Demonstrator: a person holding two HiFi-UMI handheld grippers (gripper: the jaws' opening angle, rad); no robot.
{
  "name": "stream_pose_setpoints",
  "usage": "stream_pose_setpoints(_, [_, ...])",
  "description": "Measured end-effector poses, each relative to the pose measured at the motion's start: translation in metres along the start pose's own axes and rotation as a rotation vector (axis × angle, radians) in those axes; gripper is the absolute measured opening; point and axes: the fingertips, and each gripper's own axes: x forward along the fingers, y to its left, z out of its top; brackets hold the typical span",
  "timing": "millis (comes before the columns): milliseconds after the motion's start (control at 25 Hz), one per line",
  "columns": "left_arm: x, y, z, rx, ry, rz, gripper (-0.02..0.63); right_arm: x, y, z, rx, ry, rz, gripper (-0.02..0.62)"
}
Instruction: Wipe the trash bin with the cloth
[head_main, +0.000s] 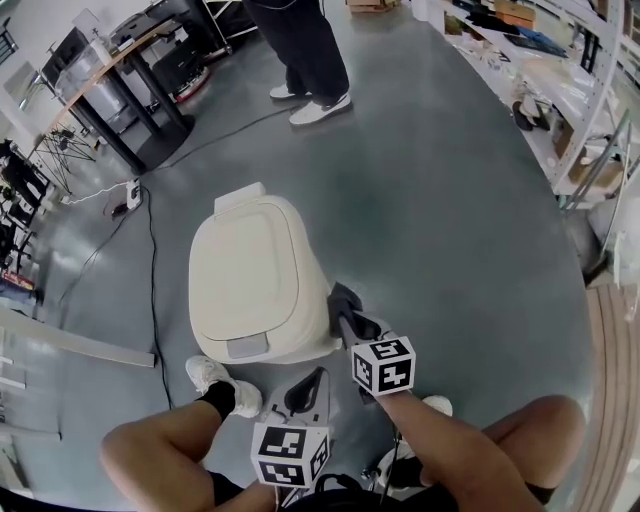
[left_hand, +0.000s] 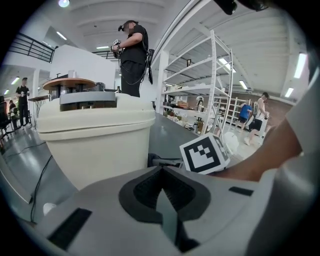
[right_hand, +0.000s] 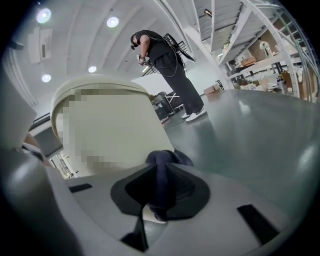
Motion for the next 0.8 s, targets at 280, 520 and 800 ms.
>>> stream_pose_setpoints(280, [0.006, -0.006, -0.011, -0.021, 0.012, -0.034, 0.0, 0.013, -0.015, -0.036, 0.073, 0.014, -0.026, 0.052])
stream_pose_setpoints(520, [0.014, -0.004, -0.028, 0.015, 0.088, -0.025, 0.0, 0.026, -0.031, -0.062, 0.056, 0.047, -0.031, 0.052])
stream_pose_setpoints(800, [0.022, 0.007, -0.037, 0.012, 0.103, 0.001, 0.0, 0.04, -0.023, -0.089, 0.055, 0.084, -0.005, 0.052])
